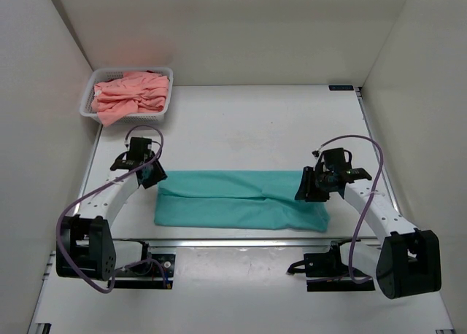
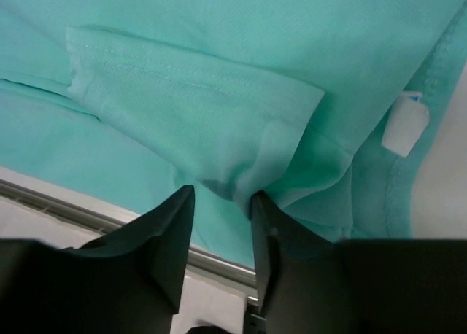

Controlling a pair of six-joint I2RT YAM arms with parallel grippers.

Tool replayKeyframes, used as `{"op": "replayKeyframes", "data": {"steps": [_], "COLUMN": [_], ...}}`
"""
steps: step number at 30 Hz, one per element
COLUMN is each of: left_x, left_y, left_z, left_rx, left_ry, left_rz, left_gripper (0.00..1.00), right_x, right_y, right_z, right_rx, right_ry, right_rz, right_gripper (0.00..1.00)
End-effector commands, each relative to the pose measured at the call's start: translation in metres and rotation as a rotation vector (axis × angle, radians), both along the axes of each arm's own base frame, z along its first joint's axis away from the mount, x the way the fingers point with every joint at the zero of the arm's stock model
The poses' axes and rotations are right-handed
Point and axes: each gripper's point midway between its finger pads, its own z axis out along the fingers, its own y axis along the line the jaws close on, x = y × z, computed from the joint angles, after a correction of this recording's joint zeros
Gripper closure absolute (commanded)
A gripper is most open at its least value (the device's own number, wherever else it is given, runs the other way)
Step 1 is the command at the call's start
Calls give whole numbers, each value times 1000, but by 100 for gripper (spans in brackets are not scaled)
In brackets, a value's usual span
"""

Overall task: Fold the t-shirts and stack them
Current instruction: Fold the tshirt

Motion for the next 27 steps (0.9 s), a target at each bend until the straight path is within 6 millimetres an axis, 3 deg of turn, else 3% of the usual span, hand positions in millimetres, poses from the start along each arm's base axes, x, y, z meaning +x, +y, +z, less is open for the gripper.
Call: {"op": "replayKeyframes", "data": {"steps": [1,2,6,9,13,19,22,27], "left_x": [27,29,50,64,75,55,44,30], "left_y": [5,5,8,7,-21,-70,-81,-85], "left_z": [37,37,65,79,80,31,14,-16], "left_rx": [11,9,20,47,49,-5,9,44], "left_ry": [-105,-98,-159,-194,-212,-124,-95,8], "left_rz": [48,50,78,53,-90,-260,-298,-342], "left_gripper": [52,52,53,52,59,67,68,69], "right_x": [1,-3,-17,-15,3,10,3,3], "right_y": [1,-2,-11,-17,-13,11,19,16], "right_z": [12,10,10,16,29,13,-4,-35], "right_rx": [18,4,-50,-65,-52,-20,-57,-124], "right_ry": [-4,19,99,106,62,123,179,270], "right_rz": [-53,-66,-130,-179,-177,-153,-123,-144], "right_gripper": [64,61,46,46,48,55,57,57]}}
